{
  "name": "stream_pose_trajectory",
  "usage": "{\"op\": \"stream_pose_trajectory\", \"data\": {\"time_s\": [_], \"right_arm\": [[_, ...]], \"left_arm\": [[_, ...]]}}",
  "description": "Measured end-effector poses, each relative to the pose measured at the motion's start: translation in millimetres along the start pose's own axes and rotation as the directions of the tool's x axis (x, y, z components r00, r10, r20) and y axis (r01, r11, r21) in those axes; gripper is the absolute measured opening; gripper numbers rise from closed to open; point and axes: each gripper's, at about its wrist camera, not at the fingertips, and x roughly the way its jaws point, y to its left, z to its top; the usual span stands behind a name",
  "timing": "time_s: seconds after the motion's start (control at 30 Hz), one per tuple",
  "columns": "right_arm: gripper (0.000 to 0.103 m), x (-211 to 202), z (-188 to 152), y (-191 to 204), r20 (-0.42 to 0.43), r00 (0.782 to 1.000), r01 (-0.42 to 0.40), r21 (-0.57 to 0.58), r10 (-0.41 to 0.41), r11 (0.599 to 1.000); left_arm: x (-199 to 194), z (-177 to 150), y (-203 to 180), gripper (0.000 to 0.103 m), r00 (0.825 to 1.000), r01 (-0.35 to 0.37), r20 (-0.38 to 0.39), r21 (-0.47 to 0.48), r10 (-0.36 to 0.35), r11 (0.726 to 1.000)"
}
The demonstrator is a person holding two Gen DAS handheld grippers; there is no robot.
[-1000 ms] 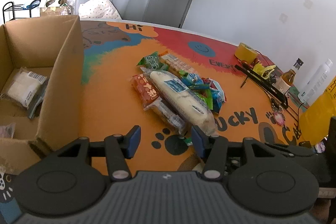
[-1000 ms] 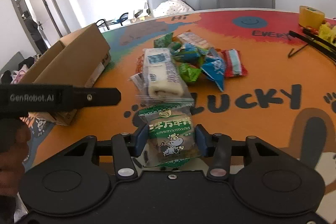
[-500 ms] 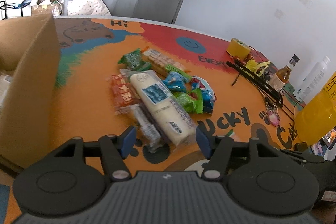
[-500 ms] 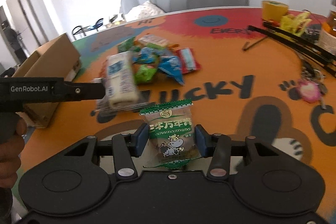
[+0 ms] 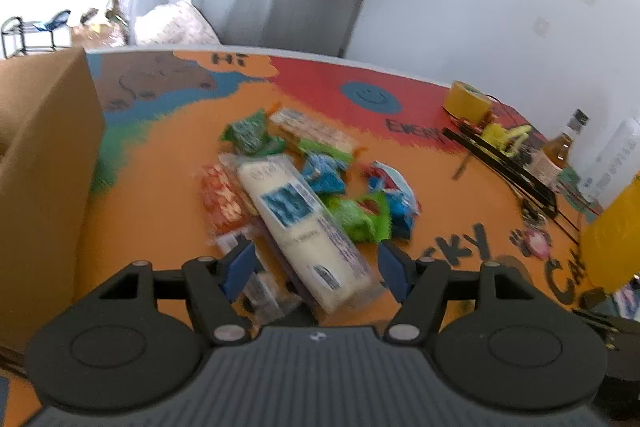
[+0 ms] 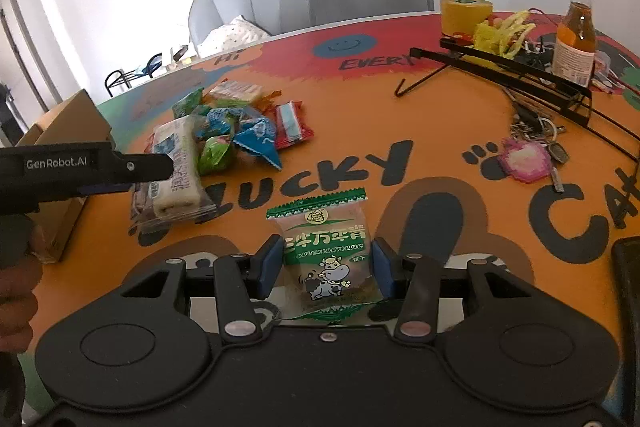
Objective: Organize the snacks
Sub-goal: 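Grasp the small clear wrapped snack with the left gripper while the right holds the green bag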
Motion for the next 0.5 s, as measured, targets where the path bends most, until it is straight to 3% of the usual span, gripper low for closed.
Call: {"op": "stream_pose_trajectory", "data": {"time_s": [0.27,0.37,0.43,0.5], "right_arm": [[0.047,1,-2,-4,0.013,1.000,-0.015,0.002,0.015,1.000],[0.047,0,-2,-5,0.015,1.000,-0.019,0.003,0.019,1.000],[0.047,0,-3,-5,0.017,1.000,-0.020,0.001,0.019,1.000],[0.047,-1,-3,-4,0.019,1.000,-0.018,0.000,0.018,1.000]], "left_arm": [[9,-2,20,0.061,0.995,-0.104,-0.004,-0.065,0.104,0.992],[12,-6,21,0.049,0.993,-0.122,-0.003,-0.059,0.122,0.991],[16,-8,23,0.034,0.991,-0.136,-0.012,-0.061,0.135,0.989],[20,-10,28,0.028,0.991,-0.133,-0.028,-0.070,0.132,0.989]]}}
